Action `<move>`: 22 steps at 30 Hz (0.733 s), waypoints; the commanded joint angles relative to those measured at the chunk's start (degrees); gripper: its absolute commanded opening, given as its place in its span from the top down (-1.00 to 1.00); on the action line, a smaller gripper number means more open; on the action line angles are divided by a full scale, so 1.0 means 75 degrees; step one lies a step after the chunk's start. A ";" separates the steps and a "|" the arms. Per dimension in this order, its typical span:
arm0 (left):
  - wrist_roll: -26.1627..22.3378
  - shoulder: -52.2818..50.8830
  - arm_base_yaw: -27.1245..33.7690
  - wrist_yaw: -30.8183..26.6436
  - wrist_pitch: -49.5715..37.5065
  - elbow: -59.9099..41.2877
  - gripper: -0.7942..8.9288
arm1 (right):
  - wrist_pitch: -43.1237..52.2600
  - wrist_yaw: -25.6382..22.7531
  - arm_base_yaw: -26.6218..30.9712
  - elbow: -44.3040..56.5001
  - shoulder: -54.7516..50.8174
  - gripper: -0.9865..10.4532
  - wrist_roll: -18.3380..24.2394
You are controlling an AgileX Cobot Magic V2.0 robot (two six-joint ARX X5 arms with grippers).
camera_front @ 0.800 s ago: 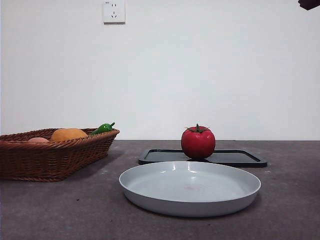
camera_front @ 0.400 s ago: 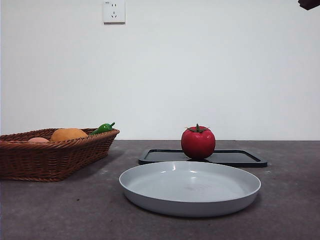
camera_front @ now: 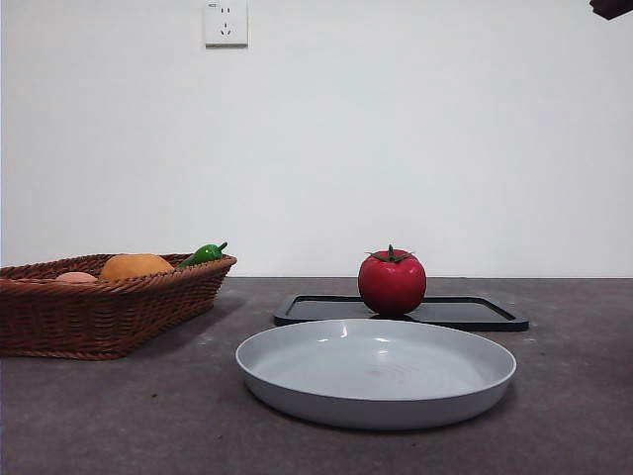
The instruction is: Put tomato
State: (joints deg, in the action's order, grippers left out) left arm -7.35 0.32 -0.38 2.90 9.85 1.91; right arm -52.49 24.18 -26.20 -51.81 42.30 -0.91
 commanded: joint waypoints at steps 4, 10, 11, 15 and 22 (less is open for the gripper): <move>0.0315 -0.0020 0.0015 -0.0023 0.0289 -0.0102 0.80 | 0.0050 0.0003 -0.0041 -0.0061 0.0029 0.82 -0.0073; 0.0329 -0.0020 0.0015 -0.0023 0.0286 -0.0102 0.80 | 0.0050 0.0003 -0.0041 -0.0061 0.0029 0.82 -0.0073; 0.0329 -0.0020 0.0015 -0.0023 0.0289 -0.0102 0.80 | 0.0050 0.0003 -0.0041 -0.0061 0.0029 0.82 -0.0073; 0.0329 -0.0020 0.0015 -0.0023 0.0289 -0.0102 0.80 | 0.0050 0.0000 -0.0041 -0.0061 0.0029 0.82 -0.0073; 0.0329 -0.0020 0.0015 -0.0023 0.0289 -0.0102 0.80 | 0.0050 0.0003 -0.0041 -0.0061 0.0029 0.82 -0.0073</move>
State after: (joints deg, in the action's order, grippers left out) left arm -5.19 0.32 -0.38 2.79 10.52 1.91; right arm -52.49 24.18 -26.20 -51.81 42.28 -0.91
